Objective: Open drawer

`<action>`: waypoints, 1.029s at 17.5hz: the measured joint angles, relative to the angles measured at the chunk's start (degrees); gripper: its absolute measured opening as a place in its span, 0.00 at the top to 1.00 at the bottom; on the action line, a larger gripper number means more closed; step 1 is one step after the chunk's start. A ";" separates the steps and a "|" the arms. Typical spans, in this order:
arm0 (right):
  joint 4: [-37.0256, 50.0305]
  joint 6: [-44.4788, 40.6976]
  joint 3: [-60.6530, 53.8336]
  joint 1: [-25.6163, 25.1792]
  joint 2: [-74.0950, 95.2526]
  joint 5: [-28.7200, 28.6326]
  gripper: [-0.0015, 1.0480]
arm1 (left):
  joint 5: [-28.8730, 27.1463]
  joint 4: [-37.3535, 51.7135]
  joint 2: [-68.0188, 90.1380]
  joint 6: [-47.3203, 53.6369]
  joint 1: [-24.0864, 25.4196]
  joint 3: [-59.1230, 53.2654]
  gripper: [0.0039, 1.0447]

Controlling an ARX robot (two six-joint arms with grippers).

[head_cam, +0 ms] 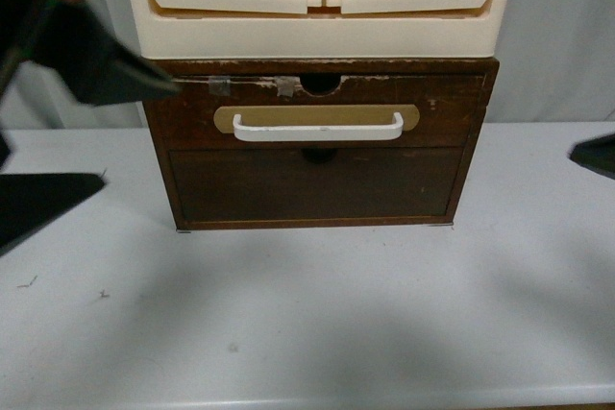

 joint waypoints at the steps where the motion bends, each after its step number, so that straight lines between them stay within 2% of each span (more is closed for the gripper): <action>1: 6.32 4.70 3.45 1.33 8.11 -0.90 0.06 | 2.12 5.18 6.54 -3.10 -0.63 3.10 0.06; 4: 13.38 10.88 11.45 4.87 24.24 -1.29 0.06 | 3.89 16.20 21.46 -10.75 -0.63 8.74 0.06; 6: 13.66 12.48 17.55 7.80 31.63 -0.66 0.06 | 4.94 20.59 28.30 -14.69 -0.44 11.67 0.06; 8: 13.84 14.16 23.17 9.70 36.13 0.81 0.06 | 5.53 22.29 33.11 -17.57 -0.17 15.67 0.06; 18: 12.46 17.73 35.10 13.35 44.41 4.52 0.06 | 5.16 26.14 38.51 -24.61 0.44 20.13 0.06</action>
